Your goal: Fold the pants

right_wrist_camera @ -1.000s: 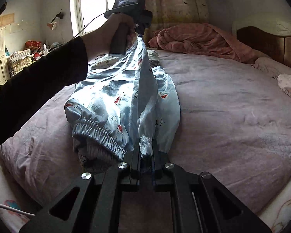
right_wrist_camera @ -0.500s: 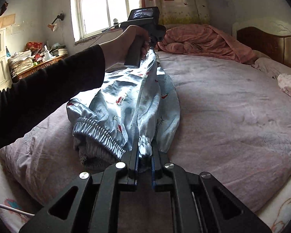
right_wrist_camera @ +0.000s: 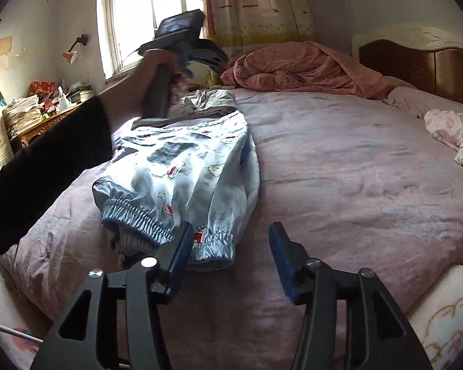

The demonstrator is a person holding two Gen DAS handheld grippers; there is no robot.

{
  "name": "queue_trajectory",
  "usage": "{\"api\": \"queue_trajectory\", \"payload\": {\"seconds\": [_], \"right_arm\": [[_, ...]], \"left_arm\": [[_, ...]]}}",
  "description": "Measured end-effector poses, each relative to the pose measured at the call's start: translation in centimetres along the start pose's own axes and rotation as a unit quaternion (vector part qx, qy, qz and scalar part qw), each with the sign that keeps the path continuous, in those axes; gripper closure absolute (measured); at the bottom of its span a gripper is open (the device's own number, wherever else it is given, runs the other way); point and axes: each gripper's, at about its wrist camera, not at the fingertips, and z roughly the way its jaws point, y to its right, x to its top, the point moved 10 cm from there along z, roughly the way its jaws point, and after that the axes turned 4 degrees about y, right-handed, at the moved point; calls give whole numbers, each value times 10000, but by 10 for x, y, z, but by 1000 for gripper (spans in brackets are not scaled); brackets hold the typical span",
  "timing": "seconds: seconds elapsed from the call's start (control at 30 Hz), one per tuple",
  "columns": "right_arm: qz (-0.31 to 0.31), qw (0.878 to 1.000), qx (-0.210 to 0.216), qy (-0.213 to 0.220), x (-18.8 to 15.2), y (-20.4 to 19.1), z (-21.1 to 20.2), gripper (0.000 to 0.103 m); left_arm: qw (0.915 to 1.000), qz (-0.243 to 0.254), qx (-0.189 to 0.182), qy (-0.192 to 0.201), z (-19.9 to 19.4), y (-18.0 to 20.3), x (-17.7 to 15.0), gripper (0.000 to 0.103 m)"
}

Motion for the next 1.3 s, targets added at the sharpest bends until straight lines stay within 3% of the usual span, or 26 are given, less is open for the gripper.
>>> {"api": "queue_trajectory", "payload": {"seconds": [0.17, 0.3, 0.4, 0.43, 0.5, 0.57, 0.73, 0.83, 0.93, 1.0, 1.07, 1.17, 1.3], "right_arm": [[47, 9998, -77, 167, 6, 14, -13, 49], [73, 9998, -124, 145, 10, 24, -14, 49], [140, 9998, 104, -73, 9, 24, -10, 55], [193, 9995, 211, -132, 7, 22, -9, 59], [244, 9988, 337, -246, 3, 20, -5, 60], [255, 9986, 369, -288, 0, 17, -3, 62], [271, 9990, 346, -101, 7, 14, -7, 62], [289, 9990, 327, -24, 9, 13, -9, 62], [384, 9985, 380, -67, 9, 14, -6, 62], [449, 9982, 385, -99, 9, 16, -2, 62], [510, 9972, 537, -56, 10, 14, -2, 62], [561, 9955, 768, 35, 14, 11, -4, 62], [249, 9980, 583, 49, 16, 7, 0, 62]], "left_arm": [[9985, -65, -12, 550, -101, -35, -37, 35], [9949, -180, 349, 929, -171, -60, -90, 29], [9946, -130, 506, 901, -198, -63, -135, 29], [9951, -73, 522, 841, -202, -61, -151, 30], [9975, 54, 217, 675, -206, -48, -180, 50], [9990, 101, -21, 444, -206, -35, -205, 54], [9977, 517, -415, 165, -206, 11, -248, 54], [9952, 797, -485, 300, -212, 33, -250, 55], [9913, 933, -856, 347, -222, 51, -253, 54], [9911, 1018, -793, 316, -222, 54, -256, 44], [9924, 1050, -617, 177, -210, 54, -255, 44], [9926, 1033, -631, -63, -191, 60, -257, 44], [9953, 895, -343, 159, -190, 61, -254, 44]]}}
